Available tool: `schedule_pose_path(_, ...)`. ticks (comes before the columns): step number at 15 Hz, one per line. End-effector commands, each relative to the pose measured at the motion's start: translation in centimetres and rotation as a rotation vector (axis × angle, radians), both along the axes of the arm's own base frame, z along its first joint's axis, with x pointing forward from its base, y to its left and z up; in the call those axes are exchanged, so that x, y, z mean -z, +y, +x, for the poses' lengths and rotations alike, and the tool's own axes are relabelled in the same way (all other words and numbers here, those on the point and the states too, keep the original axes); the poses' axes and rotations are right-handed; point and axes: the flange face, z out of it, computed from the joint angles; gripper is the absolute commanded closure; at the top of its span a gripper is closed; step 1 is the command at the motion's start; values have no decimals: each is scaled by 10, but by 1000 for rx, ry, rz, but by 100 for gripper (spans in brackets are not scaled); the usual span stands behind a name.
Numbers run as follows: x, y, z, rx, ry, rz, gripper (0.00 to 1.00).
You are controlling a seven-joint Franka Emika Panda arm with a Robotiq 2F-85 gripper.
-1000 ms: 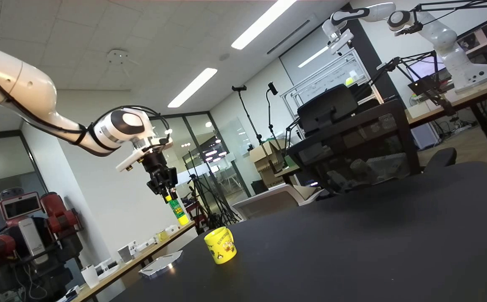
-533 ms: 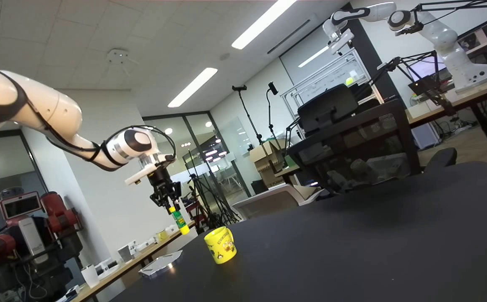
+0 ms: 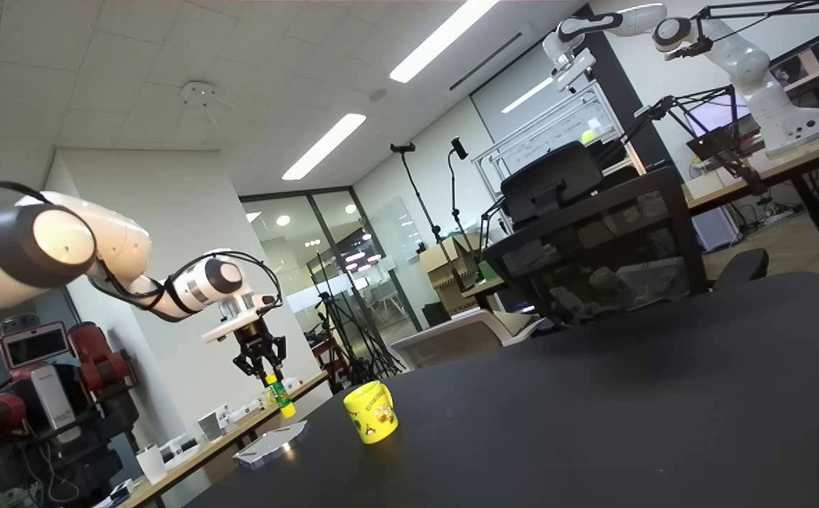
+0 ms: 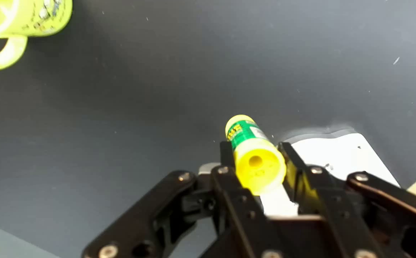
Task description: Put the gluestick on the table
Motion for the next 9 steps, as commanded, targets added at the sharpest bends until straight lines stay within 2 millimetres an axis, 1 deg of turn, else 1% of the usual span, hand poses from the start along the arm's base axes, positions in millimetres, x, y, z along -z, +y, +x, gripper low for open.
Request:
schedule_pose_path(1, -1, 8, 1, -14, -8, 6, 66)
schedule_pose_path(3, -1, 15, 4, -27, -13, 13, 66)
schedule_pose_path(9, -1, 14, 8, -32, -15, 13, 66)
